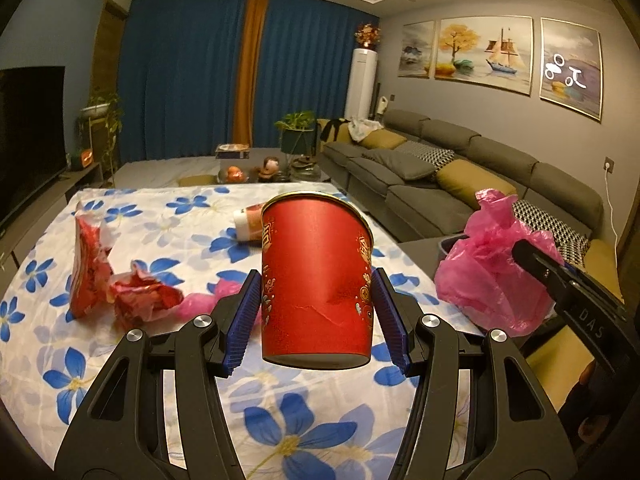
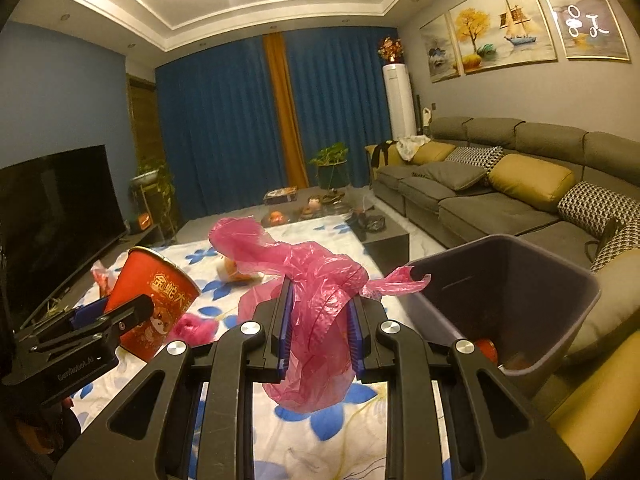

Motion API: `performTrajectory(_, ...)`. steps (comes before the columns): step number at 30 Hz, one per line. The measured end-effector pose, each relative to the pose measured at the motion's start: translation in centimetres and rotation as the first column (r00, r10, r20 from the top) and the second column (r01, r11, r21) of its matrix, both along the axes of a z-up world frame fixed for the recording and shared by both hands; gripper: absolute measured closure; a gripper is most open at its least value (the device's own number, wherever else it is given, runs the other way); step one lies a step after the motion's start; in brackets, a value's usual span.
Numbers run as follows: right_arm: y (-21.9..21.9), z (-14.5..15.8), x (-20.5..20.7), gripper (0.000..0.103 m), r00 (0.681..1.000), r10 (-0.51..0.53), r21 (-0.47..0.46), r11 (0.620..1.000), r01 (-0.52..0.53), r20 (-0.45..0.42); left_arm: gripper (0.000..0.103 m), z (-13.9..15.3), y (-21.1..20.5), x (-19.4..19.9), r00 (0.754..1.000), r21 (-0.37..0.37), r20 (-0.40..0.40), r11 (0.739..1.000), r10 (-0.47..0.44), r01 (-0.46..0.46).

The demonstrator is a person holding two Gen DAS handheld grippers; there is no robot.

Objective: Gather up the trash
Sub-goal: 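Lift and carry the red cup with the left tool while the right carries the pink bag to the bin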

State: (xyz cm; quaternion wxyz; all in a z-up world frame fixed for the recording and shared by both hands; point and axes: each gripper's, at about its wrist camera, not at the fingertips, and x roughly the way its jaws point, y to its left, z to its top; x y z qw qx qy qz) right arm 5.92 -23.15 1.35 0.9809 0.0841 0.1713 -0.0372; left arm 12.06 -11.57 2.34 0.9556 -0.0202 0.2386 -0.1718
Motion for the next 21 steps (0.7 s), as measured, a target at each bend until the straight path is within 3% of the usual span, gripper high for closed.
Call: performTrajectory(21, -5.9, 0.8, -0.2, 0.079, 0.991, -0.131, -0.006, 0.991, 0.131, 0.029, 0.048, 1.5, -7.0, 1.8, 0.994, 0.035, 0.043, 0.994, -0.106, 0.104)
